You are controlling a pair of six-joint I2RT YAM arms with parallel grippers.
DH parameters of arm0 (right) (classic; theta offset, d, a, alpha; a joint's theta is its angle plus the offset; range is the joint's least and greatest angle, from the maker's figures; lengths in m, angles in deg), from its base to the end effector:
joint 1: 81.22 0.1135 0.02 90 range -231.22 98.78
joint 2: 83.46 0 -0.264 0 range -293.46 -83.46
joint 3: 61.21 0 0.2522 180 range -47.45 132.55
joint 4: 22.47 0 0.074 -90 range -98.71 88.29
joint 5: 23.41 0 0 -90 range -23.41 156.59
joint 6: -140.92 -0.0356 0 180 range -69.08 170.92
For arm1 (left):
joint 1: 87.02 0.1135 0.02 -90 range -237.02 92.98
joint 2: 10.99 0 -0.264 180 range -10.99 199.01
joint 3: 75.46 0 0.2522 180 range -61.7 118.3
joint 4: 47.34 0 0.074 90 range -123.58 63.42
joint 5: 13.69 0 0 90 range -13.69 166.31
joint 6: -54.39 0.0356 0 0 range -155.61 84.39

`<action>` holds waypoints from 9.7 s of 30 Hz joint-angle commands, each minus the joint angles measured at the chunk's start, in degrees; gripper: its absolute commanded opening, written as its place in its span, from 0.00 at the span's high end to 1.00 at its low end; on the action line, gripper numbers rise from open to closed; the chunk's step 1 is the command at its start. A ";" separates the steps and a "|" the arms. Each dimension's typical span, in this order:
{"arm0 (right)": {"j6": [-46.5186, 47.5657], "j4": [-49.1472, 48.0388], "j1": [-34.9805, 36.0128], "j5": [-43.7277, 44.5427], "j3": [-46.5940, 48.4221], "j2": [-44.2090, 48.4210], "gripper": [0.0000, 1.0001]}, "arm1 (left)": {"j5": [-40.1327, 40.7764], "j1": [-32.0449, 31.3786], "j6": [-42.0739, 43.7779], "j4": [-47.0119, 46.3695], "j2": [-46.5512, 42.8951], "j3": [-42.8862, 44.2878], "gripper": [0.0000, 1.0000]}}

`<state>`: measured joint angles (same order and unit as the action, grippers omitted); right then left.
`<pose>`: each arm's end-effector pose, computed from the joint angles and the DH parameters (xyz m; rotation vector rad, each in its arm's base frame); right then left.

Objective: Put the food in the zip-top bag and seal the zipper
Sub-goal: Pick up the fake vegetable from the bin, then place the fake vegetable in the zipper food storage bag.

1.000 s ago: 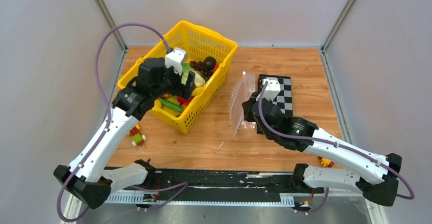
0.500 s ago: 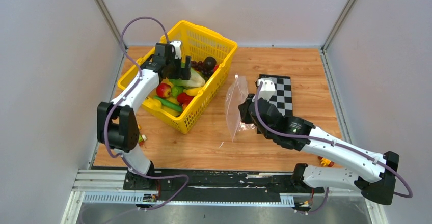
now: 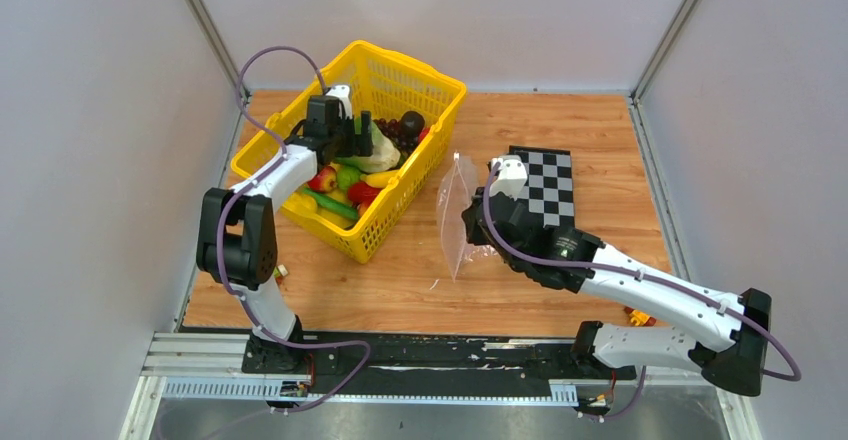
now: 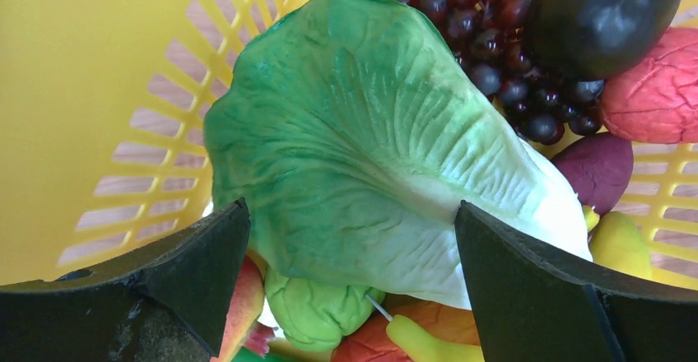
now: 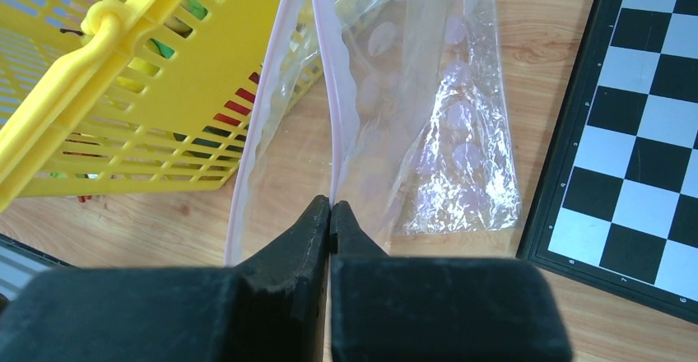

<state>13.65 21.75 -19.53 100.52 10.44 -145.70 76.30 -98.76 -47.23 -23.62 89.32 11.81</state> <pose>0.1270 0.1938 0.3292 -0.1149 2.0870 0.4110 0.3924 -0.0815 0.2507 0.0024 2.2217 -0.2256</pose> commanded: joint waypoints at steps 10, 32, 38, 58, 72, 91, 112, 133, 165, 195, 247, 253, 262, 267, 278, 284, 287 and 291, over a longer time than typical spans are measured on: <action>3.02 -3.53 -0.08 -1.66 2.42 -2.55 1.00 | 5.79 0.23 -1.75 -1.41 -3.56 1.03 0.00; 4.69 -3.71 -0.15 -2.32 2.81 -3.23 1.00 | 3.65 0.32 -7.21 -3.29 0.66 -4.31 0.07; 5.00 -3.38 -0.13 -2.34 2.74 -2.96 1.00 | -2.89 0.32 -7.96 -8.15 0.25 -6.86 0.32; 2.35 -4.58 -0.17 -1.14 -0.60 2.33 1.00 | -6.46 0.32 -7.44 -7.49 -20.14 -10.81 1.00; -0.95 -6.89 -0.21 -1.32 -2.95 4.92 1.00 | -9.56 0.15 -8.23 -0.05 -42.03 -11.13 1.00; -4.14 -12.95 -0.88 -6.80 -3.67 3.62 1.00 | -0.55 -24.50 -14.85 -2.55 -53.56 -14.79 1.00; -7.88 -15.66 -3.53 -11.06 -5.05 -1.22 1.00 | 16.24 -37.12 -15.21 -11.87 -56.90 -21.30 1.00; -18.14 -24.67 -6.41 -14.95 -12.71 4.22 1.00 | 23.18 -39.13 -18.24 -15.43 -57.74 -30.90 1.00; -20.63 -22.50 -7.72 -14.16 -13.25 0.64 1.00 | 35.51 -50.76 -10.90 -12.69 -53.86 -24.15 1.00; -25.68 -31.78 -9.29 -20.04 -16.98 4.63 1.00 | 38.21 -50.88 -14.03 -13.62 -53.13 -31.81 1.00; -19.88 -12.27 -10.54 -19.09 -7.90 5.70 1.00 | 65.22 -61.83 -7.25 -13.35 -45.79 -30.32 1.00; -20.55 -15.56 -10.54 -20.80 -9.43 5.70 1.00 | 62.59 -63.31 -8.66 -17.71 -43.51 -30.40 1.00; -27.00 -24.97 -10.59 -20.22 -16.58 8.36 1.00 | 57.92 -65.08 -17.40 -22.57 -43.40 -32.30 1.00; -27.82 -25.70 -10.64 -19.52 -17.12 8.69 1.00 | 55.57 -66.17 -20.35 -23.67 -41.52 -34.93 1.00; -29.57 -27.47 -10.77 -19.29 -18.00 9.62 1.00 | 55.34 -69.96 -15.96 -28.02 -40.19 -36.20 0.91; -30.93 -27.56 -11.77 -20.15 -20.25 10.92 1.00 | 53.55 -69.90 -11.36 -25.40 -41.54 -35.17 0.55; -32.32 -28.76 -12.55 -21.59 -22.70 11.34 1.00 | 53.06 -69.90 -11.88 -23.70 -42.76 -37.10 0.45; -33.47 -31.41 -12.73 -22.60 -25.46 10.38 1.00 | 53.19 -69.90 -11.75 -21.89 -46.75 -39.40 0.42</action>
<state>-17.15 -4.06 -31.92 79.28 -13.10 -135.47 129.13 -168.38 -59.69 -46.12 46.48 -25.89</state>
